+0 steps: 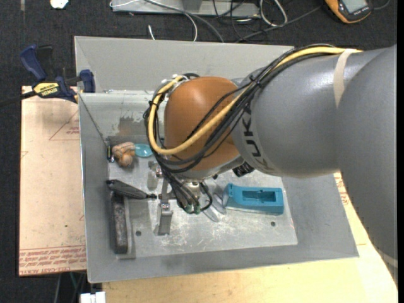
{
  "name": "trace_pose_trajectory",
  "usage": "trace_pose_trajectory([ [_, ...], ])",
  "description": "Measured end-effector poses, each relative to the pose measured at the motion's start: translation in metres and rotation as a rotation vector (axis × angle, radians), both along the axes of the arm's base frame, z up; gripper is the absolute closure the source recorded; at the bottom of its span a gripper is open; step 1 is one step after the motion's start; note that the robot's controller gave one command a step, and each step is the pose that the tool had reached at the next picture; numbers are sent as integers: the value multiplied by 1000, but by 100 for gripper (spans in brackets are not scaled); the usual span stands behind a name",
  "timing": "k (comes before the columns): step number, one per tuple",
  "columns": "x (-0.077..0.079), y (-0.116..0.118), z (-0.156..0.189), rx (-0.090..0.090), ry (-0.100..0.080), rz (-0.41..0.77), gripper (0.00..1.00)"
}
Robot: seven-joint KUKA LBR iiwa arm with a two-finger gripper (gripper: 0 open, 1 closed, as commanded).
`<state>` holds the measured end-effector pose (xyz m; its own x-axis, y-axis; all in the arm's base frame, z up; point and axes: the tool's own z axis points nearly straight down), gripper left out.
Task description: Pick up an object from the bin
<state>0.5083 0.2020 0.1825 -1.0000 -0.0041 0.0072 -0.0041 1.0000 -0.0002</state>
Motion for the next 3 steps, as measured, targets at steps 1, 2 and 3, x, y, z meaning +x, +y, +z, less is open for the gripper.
trace_pose_trajectory([
  [1, 2, -1, 4, 2, -7, -4, 0],
  [2, 32, 1, -58, 4, -10, -106, 0],
  [3, 38, 5, -83, 2, -6, -210, 0],
])
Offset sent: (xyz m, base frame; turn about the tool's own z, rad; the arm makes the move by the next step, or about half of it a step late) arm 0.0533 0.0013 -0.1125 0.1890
